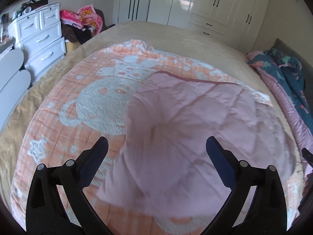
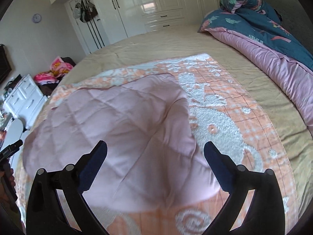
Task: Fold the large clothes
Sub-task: 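Release the bundle and pull both tools back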
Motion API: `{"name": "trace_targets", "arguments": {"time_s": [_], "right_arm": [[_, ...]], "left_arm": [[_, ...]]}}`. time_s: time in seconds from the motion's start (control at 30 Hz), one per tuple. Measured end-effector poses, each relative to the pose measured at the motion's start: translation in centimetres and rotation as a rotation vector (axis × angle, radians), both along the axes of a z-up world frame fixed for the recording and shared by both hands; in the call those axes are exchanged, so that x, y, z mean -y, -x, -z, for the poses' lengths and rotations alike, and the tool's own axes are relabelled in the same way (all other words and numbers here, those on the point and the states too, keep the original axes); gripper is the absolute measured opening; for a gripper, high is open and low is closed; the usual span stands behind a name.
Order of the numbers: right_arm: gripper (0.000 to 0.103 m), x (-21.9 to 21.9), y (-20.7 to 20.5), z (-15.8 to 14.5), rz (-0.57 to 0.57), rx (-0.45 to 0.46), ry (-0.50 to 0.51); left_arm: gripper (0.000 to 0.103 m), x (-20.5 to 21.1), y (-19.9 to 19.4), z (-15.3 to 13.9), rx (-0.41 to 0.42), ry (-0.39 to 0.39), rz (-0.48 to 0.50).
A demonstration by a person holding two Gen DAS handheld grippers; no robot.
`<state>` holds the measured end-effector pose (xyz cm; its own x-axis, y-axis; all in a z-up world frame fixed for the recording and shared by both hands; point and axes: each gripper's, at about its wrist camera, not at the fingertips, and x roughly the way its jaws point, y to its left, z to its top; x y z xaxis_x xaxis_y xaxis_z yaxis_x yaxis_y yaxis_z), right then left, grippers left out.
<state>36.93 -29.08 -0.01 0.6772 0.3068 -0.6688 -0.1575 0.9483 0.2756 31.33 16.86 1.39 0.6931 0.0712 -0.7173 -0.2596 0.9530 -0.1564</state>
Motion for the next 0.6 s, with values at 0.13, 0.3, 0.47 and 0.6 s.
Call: {"name": "trace_targets", "arguments": {"time_s": [0.13, 0.3, 0.47, 0.6], "right_arm": [[0.099, 0.1, 2.6, -1.0, -0.003, 0.019, -0.010], [0.099, 0.2, 4.8, -1.9, -0.008, 0.034, -0.023], [0.099, 0.5, 6.7, -2.6, -0.005, 0.048, -0.028], [0.099, 0.7, 8.1, -2.6, 0.000, 0.046, -0.042]], "left_arm": [[0.094, 0.9, 2.5, -0.8, 0.021, 0.003, 0.009], [0.094, 1.6, 5.2, -1.6, 0.041, -0.002, 0.028], [0.094, 2.2, 7.5, -2.3, 0.056, -0.032, 0.035], [0.094, 2.4, 8.7, -2.4, 0.058, -0.034, 0.040]]}}
